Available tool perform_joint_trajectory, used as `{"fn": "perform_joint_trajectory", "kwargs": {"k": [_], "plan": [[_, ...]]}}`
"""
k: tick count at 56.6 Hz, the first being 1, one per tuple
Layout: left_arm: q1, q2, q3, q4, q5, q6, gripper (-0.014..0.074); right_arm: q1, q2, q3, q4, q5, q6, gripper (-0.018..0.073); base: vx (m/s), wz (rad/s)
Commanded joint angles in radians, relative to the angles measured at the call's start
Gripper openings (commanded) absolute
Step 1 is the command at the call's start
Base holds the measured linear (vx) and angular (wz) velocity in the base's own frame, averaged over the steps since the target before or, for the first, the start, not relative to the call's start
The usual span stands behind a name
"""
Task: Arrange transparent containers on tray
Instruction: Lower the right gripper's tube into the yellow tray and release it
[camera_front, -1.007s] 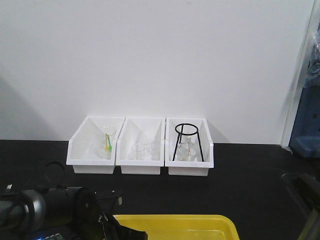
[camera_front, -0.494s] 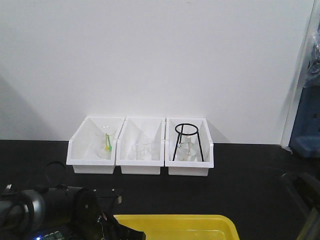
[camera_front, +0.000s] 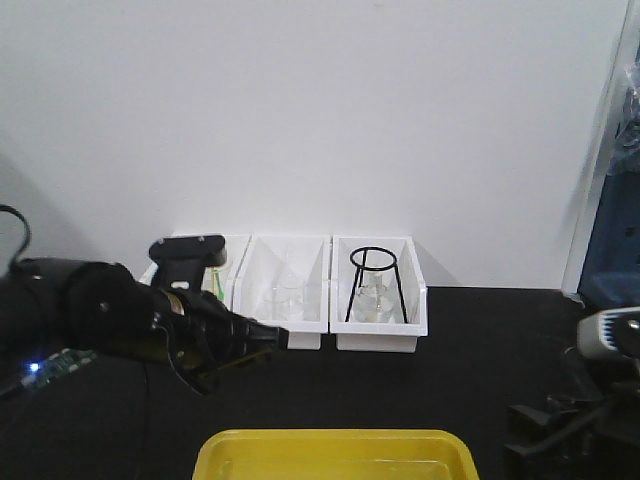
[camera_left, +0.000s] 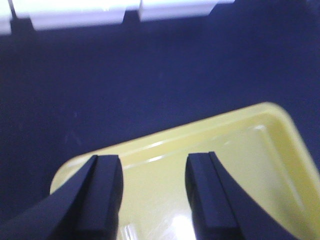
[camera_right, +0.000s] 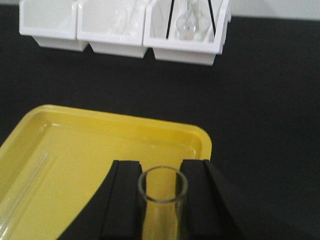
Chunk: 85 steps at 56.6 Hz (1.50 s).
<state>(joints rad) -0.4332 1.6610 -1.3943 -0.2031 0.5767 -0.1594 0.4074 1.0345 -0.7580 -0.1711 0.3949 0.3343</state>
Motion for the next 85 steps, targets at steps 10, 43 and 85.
{"fn": "perform_joint_trajectory", "kwargs": {"k": [10,43,85], "plan": [[-0.003,-0.2,-0.04,-0.004,-0.054,0.06,0.0425,0.002,0.266,-0.198,0.178,0.02,-0.121,-0.0011,0.0,0.0],[-0.006,-0.252,-0.04,0.012,0.012,0.058,0.0425,-0.02,0.689,-0.514,0.355,0.187,-0.268,-0.0011,0.0,0.0],[-0.006,-0.252,-0.04,0.012,0.03,0.056,0.0425,-0.019,0.898,-0.52,0.354,0.133,-0.177,0.0228,0.0,0.0]]}}
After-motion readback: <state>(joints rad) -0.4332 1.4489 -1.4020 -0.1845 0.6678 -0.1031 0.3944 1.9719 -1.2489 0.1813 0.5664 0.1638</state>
